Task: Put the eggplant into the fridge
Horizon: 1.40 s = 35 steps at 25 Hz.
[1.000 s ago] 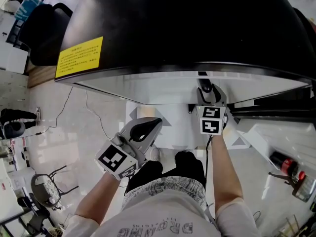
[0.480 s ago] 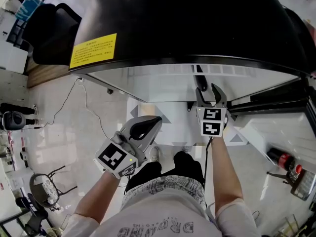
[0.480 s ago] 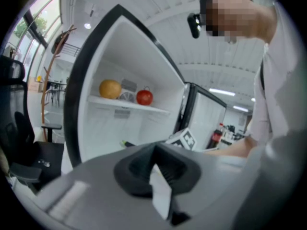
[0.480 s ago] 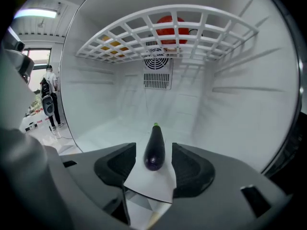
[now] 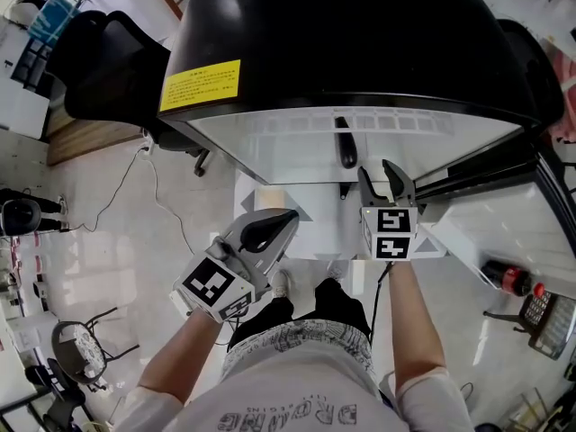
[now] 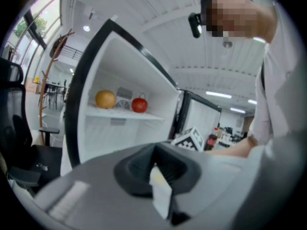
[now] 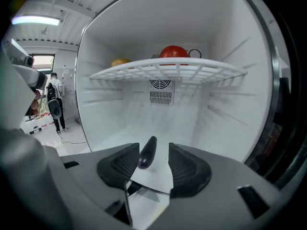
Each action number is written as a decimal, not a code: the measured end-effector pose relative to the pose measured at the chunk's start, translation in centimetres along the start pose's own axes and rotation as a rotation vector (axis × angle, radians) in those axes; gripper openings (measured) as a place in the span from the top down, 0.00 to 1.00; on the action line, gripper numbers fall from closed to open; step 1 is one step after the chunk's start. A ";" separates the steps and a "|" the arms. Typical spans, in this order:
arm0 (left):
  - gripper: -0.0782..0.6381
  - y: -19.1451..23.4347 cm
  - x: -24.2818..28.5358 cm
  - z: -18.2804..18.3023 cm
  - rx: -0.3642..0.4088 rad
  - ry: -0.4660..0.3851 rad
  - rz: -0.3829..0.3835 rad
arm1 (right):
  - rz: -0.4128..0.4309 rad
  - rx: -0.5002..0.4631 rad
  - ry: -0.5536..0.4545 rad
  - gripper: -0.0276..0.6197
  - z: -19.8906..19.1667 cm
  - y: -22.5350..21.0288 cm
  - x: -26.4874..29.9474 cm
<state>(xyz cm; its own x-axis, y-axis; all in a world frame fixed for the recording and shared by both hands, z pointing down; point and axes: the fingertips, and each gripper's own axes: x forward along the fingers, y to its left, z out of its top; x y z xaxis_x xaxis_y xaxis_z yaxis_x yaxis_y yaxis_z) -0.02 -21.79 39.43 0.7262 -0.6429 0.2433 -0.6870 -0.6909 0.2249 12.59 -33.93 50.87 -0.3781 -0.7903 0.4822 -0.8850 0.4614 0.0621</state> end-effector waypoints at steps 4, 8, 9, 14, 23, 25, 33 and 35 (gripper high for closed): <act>0.88 -0.6 -0.7 0.9 0.009 -0.021 -0.013 | 0.010 -0.001 -0.016 0.69 1.1 1.0 -1.9; 0.88 -0.9 -1.6 1.6 0.016 -0.042 -0.022 | 0.013 -0.012 -0.030 0.70 2.2 2.0 -3.8; 0.88 -0.9 -1.8 1.7 0.017 -0.046 -0.025 | 0.012 -0.013 -0.036 0.71 2.4 2.3 -4.2; 0.88 -1.2 -2.9 2.3 0.021 -0.062 -0.038 | 0.009 -0.015 -0.070 0.73 4.2 3.5 -6.3; 0.88 -1.9 -4.8 3.7 0.047 -0.098 -0.069 | 0.018 -0.019 -0.122 0.75 6.9 6.0 -9.9; 0.88 -1.9 -5.1 4.0 0.049 -0.106 -0.074 | 0.028 -0.027 -0.132 0.75 7.5 6.6 -10.6; 0.88 -2.1 -6.4 4.5 0.061 -0.121 -0.096 | 0.035 -0.025 -0.181 0.79 9.4 8.4 -13.2; 0.88 -2.1 -6.6 4.5 0.064 -0.123 -0.100 | 0.034 -0.021 -0.192 0.81 9.7 8.7 -13.6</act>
<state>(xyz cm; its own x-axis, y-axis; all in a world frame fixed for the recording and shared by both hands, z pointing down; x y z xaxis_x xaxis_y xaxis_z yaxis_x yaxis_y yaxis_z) -3.31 -17.60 33.11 0.7911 -0.6027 0.1046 -0.6110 -0.7708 0.1805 7.36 -23.05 36.32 -0.4543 -0.8354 0.3092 -0.8657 0.4959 0.0680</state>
